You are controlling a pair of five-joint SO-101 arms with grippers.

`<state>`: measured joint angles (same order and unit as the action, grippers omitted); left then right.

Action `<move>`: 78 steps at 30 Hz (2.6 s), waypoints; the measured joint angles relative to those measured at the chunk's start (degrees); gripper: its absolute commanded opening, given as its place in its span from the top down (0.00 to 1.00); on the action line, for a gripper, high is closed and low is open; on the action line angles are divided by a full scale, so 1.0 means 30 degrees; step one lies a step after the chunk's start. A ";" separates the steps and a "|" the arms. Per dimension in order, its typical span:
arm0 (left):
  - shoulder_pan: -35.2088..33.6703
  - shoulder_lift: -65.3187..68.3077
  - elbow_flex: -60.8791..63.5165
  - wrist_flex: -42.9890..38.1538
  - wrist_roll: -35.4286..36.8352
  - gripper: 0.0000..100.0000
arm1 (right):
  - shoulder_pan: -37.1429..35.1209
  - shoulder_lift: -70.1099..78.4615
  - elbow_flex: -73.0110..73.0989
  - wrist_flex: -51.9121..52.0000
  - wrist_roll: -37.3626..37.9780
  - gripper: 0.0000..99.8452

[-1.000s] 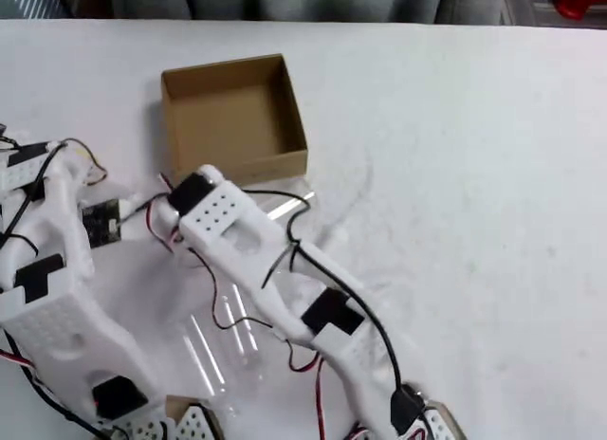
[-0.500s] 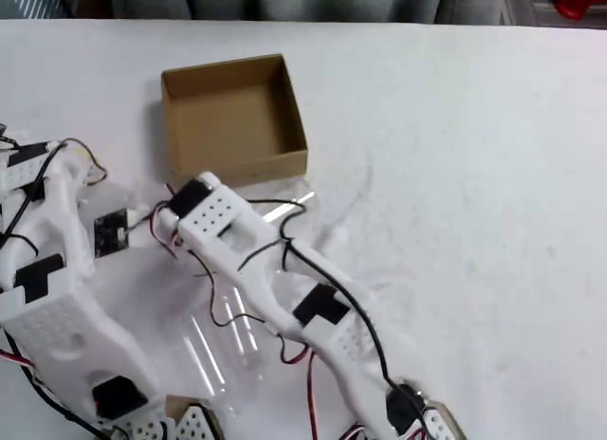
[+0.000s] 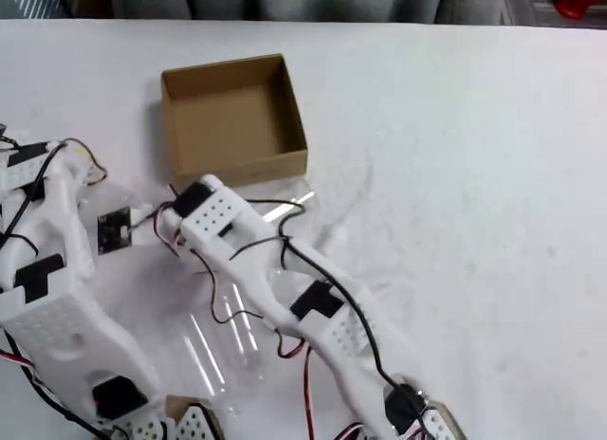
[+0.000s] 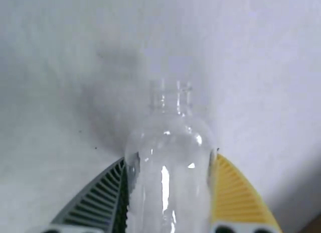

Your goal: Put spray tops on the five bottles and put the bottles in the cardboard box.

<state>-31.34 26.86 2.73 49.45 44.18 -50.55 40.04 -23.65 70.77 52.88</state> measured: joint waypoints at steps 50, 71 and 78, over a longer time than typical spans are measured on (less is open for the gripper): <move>0.0059 0.0000 0.0000 0.0000 0.0000 0.98 | 2.5582 -1.0374 0.6183 0.5656 -0.5451 0.98; 0.0059 0.0000 0.0000 0.0000 0.0000 0.98 | 3.2059 -1.0374 1.4740 -0.3106 0.2081 0.76; 0.0117 0.0000 0.0000 -0.0029 -0.1026 0.98 | 3.1648 -1.1165 1.4769 -0.3370 0.2081 0.76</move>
<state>-30.99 26.86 2.73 49.36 41.10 44.40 6.55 20.66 60.66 59.12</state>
